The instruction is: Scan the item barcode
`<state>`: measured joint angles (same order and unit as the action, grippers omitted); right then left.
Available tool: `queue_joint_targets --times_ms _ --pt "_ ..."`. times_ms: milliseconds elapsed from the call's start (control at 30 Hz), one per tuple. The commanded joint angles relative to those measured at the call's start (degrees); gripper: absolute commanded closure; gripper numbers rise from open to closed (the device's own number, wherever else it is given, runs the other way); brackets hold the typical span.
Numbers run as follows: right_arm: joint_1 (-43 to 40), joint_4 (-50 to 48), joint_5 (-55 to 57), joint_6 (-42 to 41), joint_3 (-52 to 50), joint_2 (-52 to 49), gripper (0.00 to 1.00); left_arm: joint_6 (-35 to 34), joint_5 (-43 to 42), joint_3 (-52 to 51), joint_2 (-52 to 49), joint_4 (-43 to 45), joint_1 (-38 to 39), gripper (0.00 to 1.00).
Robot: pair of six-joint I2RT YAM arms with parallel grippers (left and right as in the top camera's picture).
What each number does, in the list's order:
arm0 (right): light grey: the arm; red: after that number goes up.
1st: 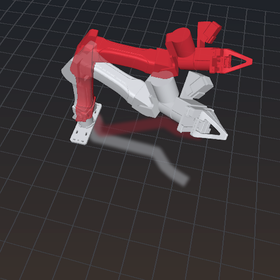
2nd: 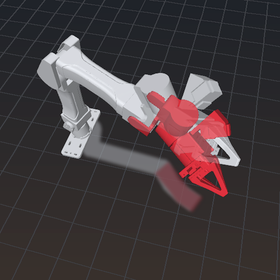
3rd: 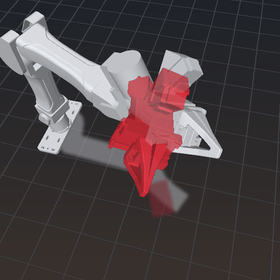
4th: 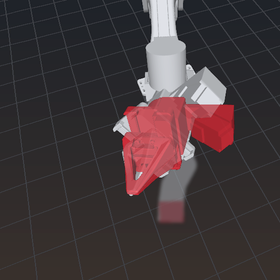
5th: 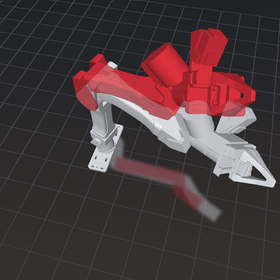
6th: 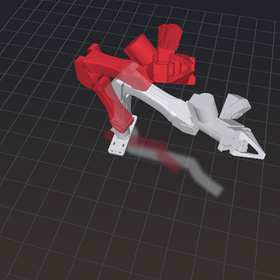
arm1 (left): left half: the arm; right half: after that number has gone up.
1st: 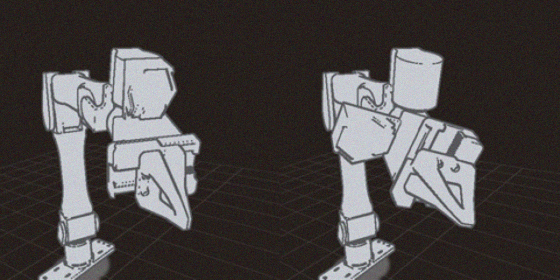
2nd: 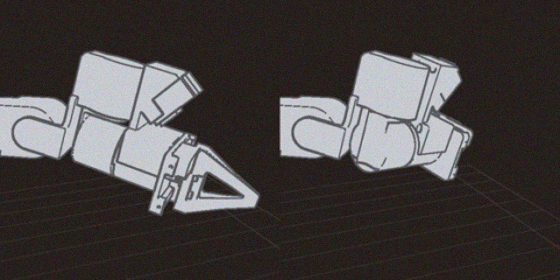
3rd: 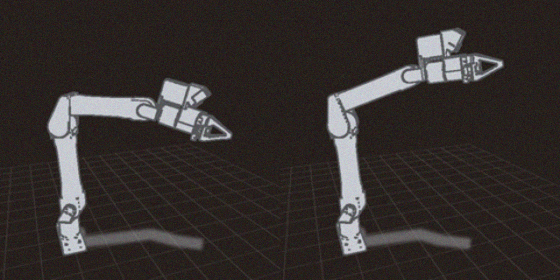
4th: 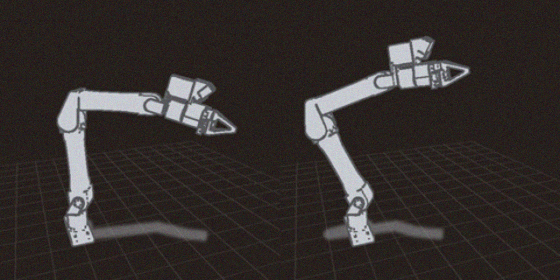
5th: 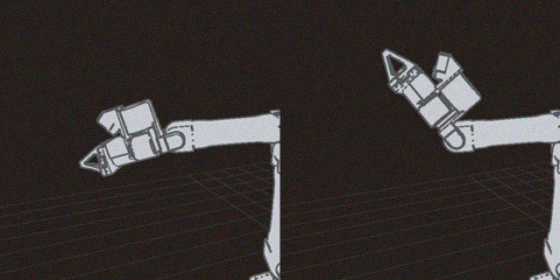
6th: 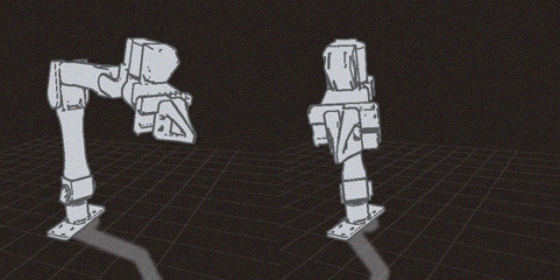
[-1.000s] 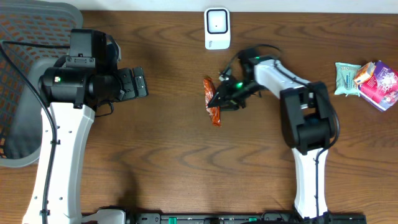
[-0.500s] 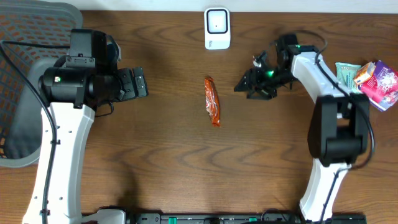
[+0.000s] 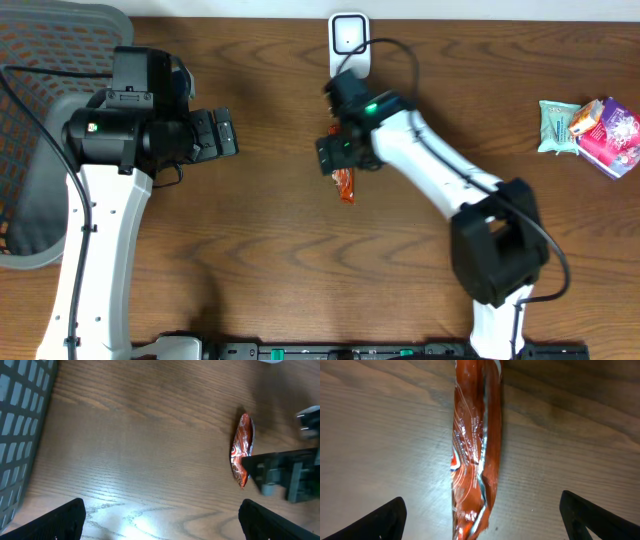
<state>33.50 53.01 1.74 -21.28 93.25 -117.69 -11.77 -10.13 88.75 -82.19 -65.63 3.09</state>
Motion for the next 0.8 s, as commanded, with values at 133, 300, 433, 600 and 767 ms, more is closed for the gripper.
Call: queue_joint_targets --times_ms 133,300,433,600,767 --pt "6.2 -2.7 15.3 -7.6 -0.3 -4.0 0.09 0.1 0.3 0.3 -0.2 -0.1 -0.2 0.02" --pt "7.9 -3.6 18.2 -10.0 -0.3 -7.9 0.13 0.1 0.3 0.3 -0.2 -0.1 -0.2 0.02" --pt "7.8 -3.7 18.3 -10.0 -0.3 -10.2 0.20 0.1 0.3 0.3 -0.2 -0.1 -0.2 0.02" --pt "7.6 -3.5 18.1 -10.0 -0.3 -10.6 0.44 0.1 0.3 0.3 -0.2 -0.1 -0.2 0.02" --pt "6.9 -2.9 15.6 -10.0 0.5 -10.4 0.76 0.1 0.3 0.3 -0.2 -0.1 -0.2 0.02"
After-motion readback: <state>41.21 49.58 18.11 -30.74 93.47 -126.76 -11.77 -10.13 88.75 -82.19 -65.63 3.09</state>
